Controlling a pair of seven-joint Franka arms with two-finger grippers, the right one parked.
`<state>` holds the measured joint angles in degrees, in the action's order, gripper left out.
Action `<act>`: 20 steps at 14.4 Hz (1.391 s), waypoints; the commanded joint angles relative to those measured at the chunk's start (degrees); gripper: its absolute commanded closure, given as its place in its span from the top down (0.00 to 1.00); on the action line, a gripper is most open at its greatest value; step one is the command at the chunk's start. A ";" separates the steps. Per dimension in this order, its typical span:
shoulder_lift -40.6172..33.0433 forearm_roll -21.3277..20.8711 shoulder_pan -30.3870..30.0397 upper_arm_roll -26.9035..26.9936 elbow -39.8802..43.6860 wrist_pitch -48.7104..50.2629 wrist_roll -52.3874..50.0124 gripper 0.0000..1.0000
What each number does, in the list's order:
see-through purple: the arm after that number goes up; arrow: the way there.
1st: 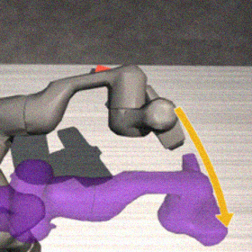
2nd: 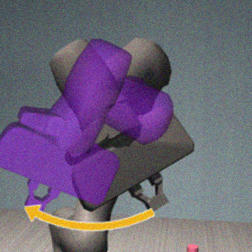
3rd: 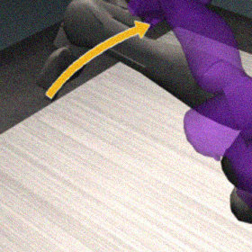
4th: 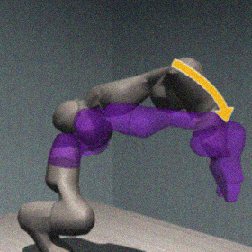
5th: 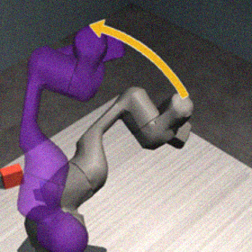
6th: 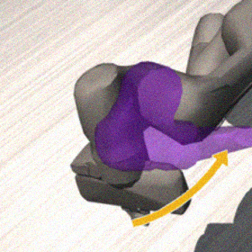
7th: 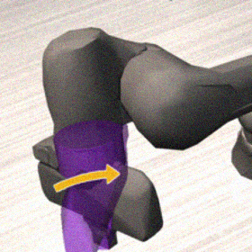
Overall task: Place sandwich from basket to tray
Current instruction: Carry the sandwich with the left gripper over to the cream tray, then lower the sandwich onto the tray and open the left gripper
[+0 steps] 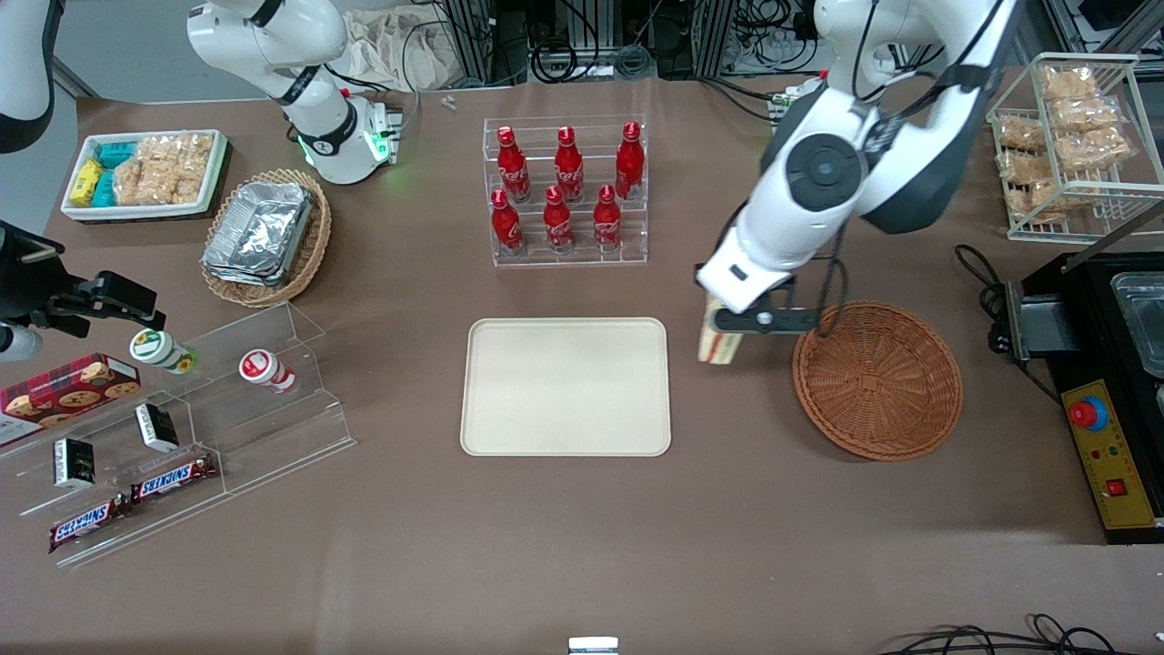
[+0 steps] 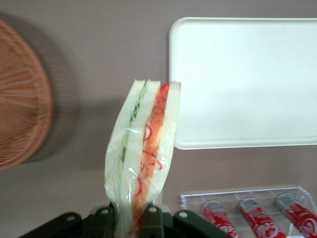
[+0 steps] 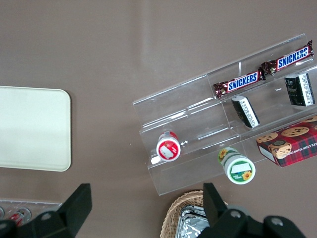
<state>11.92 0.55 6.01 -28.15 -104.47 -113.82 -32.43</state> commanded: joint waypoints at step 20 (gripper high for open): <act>20.97 -29.46 10.34 0.38 6.38 -13.31 -32.25 1.00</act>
<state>36.95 -27.85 15.61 -28.12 -99.29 -132.71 -60.77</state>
